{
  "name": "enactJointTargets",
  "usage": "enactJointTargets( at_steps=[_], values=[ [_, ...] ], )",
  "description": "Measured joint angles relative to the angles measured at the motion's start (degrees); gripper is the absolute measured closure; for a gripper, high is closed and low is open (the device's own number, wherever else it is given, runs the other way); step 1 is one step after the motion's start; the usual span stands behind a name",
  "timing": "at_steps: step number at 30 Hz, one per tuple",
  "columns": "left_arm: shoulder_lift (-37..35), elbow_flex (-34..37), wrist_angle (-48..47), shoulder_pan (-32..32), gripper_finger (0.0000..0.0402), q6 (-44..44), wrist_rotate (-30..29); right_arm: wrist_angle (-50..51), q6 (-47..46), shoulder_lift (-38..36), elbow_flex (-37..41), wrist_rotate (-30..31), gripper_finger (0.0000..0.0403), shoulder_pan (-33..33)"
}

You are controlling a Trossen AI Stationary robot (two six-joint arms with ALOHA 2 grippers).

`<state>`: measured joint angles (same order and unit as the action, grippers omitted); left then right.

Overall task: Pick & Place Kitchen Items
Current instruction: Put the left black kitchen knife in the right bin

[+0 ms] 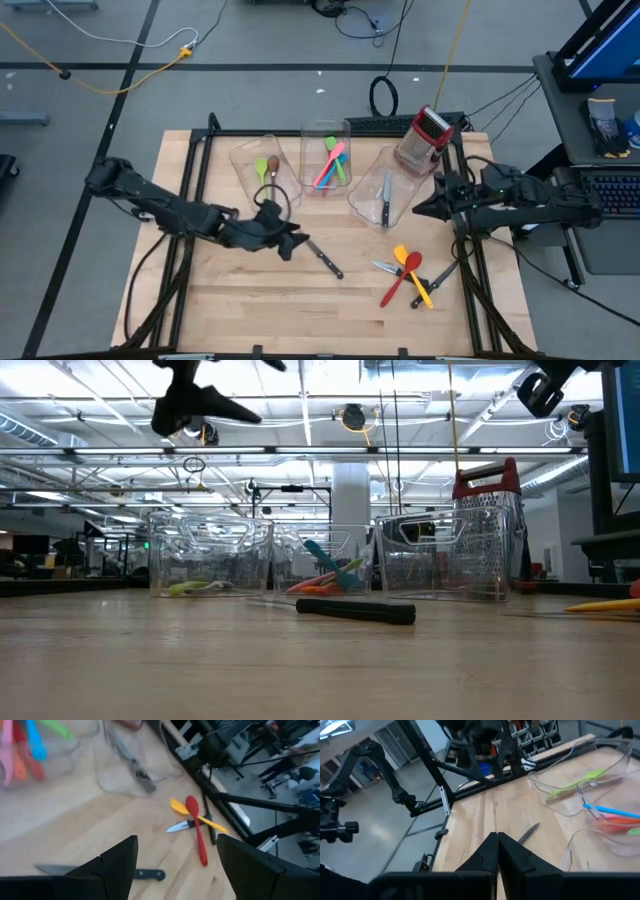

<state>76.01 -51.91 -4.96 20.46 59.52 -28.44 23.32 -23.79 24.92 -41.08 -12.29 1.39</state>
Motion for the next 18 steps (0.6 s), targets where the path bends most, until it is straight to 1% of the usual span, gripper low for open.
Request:
enactJointTargets(
  at_steps=[4,6,10,13,15,18],
  values=[
    [5.4,-4.4,0.1,0.2,0.0124,5.1,1.6,1.7,2.5,-1.8,0.0,0.0,0.0403,0.0],
    [8.2,-7.3,-1.5,0.3,0.0124,7.9,3.4,3.1,3.3,-2.6,0.0,0.0,0.0403,0.0],
    [13.8,-14.7,-11.1,0.2,0.0124,15.7,7.5,4.5,4.7,-3.7,0.0,0.0,0.0403,0.0],
    [17.1,-19.9,-19.8,-0.2,0.0124,23.9,11.5,4.8,5.6,-4.4,0.0,0.1,0.0403,0.0],
    [18.9,-22.4,-23.8,-0.6,0.0124,28.3,14.0,4.8,6.0,-4.7,0.0,0.1,0.0403,0.0],
    [20.2,-24.1,-26.7,-1.3,0.0124,31.9,15.9,4.8,6.1,-5.2,0.0,0.2,0.0403,0.0]
  ],
)
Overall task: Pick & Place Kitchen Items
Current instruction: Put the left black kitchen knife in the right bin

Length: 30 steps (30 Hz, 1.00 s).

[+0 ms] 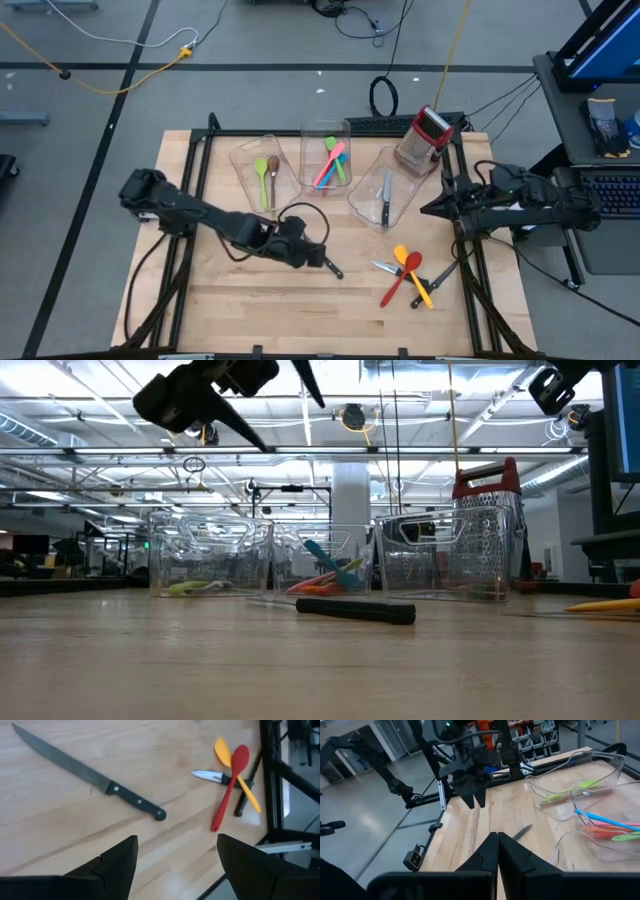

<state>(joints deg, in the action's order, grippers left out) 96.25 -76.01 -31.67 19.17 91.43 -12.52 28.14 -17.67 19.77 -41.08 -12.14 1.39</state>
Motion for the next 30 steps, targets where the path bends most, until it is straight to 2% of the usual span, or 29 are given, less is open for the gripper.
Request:
enactJointTargets(
  at_steps=[6,11,24,30],
  values=[
    [0.3,-0.2,-0.1,-2.8,0.0124,3.2,0.6,0.3,-0.7,-0.1,0.0,0.0,0.0403,0.0],
    [0.8,-0.2,2.8,-3.2,0.0124,6.3,0.2,1.0,2.4,-0.4,0.0,0.1,0.0403,0.0],
    [11.5,-0.1,13.4,0.1,0.0124,29.1,0.1,5.1,5.1,-6.9,0.2,-0.1,0.0403,0.0],
    [16.2,-0.1,14.3,-0.7,0.0124,36.5,-0.4,5.1,6.6,-8.8,0.3,-2.3,0.0403,0.0]
  ],
)
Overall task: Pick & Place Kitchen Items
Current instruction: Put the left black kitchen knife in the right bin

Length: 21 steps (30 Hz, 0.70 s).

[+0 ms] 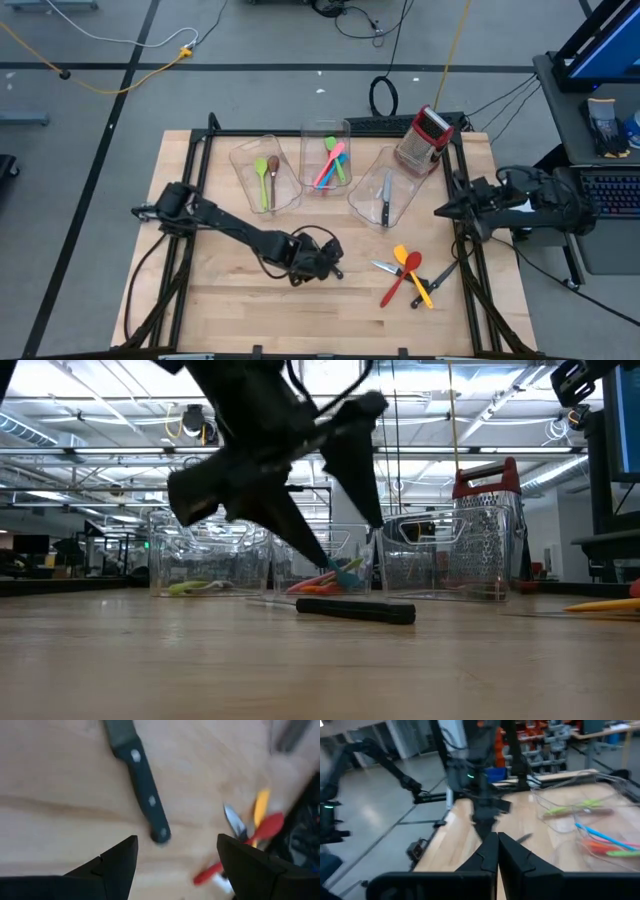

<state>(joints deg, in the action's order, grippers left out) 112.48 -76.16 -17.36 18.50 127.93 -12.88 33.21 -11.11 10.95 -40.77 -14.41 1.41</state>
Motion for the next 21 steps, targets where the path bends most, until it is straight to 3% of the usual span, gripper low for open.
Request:
enactJointTargets(
  at_steps=[8,21],
  values=[
    [2.0,0.0,1.1,-3.2,0.0124,2.0,3.1,0.1,0.1,-0.3,0.0,-4.1,0.0403,0.0],
    [4.8,0.0,-2.8,-6.1,0.0124,5.1,15.0,0.1,2.1,-0.2,0.0,-5.4,0.0403,0.0]
  ],
)
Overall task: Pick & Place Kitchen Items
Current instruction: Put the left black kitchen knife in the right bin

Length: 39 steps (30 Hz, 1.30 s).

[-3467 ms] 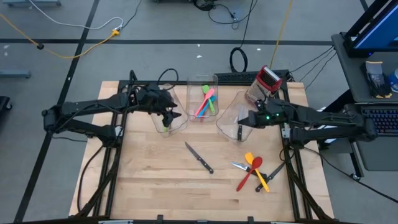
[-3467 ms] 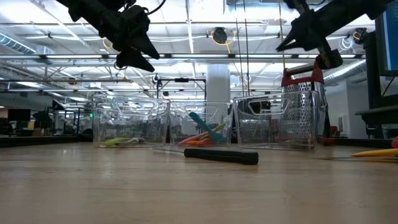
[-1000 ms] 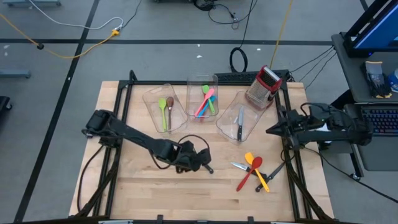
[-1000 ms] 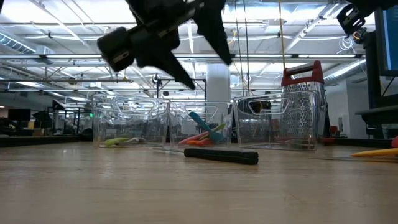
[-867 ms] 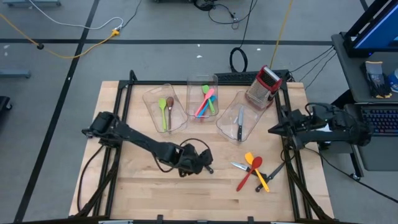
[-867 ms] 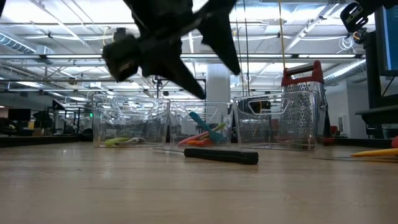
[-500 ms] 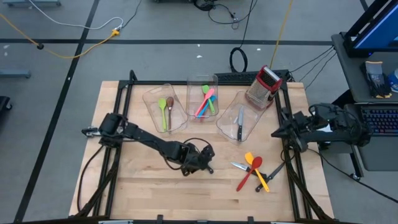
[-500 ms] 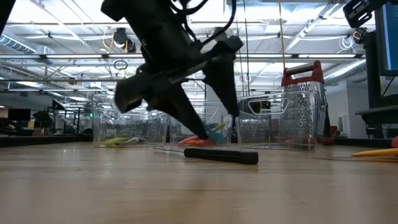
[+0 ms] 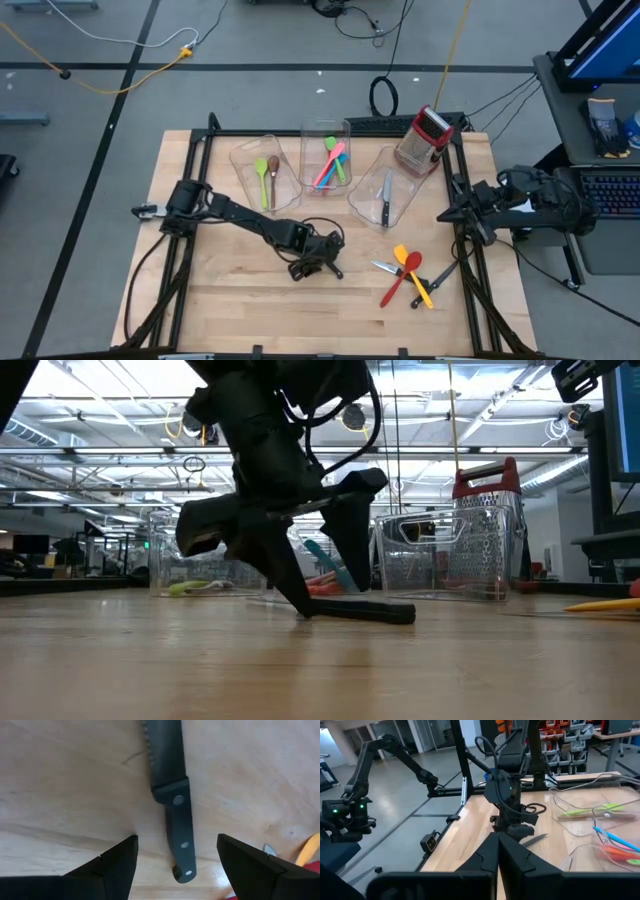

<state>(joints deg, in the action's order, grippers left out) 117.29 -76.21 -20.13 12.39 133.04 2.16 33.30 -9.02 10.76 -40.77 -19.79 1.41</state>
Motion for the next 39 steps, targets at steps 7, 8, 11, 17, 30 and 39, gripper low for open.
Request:
enactJointTargets(
  at_steps=[7,8,11,17,30,39],
  values=[
    [3.7,-0.3,0.8,0.0,0.0124,2.9,4.6,0.0,1.4,0.0,0.0,0.0,0.0403,0.0],
    [4.2,-0.3,0.8,0.1,0.0124,2.9,5.7,0.0,1.4,0.0,0.0,0.0,0.0403,0.0],
    [4.7,-0.3,0.7,0.1,0.0124,2.7,8.4,0.0,1.4,0.0,0.0,0.0,0.0403,0.0],
    [4.7,0.2,-0.5,-0.1,0.0133,2.4,11.4,0.0,1.4,0.0,0.0,0.1,0.0403,0.0],
    [4.7,0.2,-2.8,0.2,0.0304,-0.4,10.8,0.0,1.3,0.0,0.0,0.1,0.0403,0.0],
    [4.5,0.2,-2.5,0.7,0.0360,-6.0,7.5,0.0,1.2,0.0,0.0,0.1,0.0403,0.0]
  ],
)
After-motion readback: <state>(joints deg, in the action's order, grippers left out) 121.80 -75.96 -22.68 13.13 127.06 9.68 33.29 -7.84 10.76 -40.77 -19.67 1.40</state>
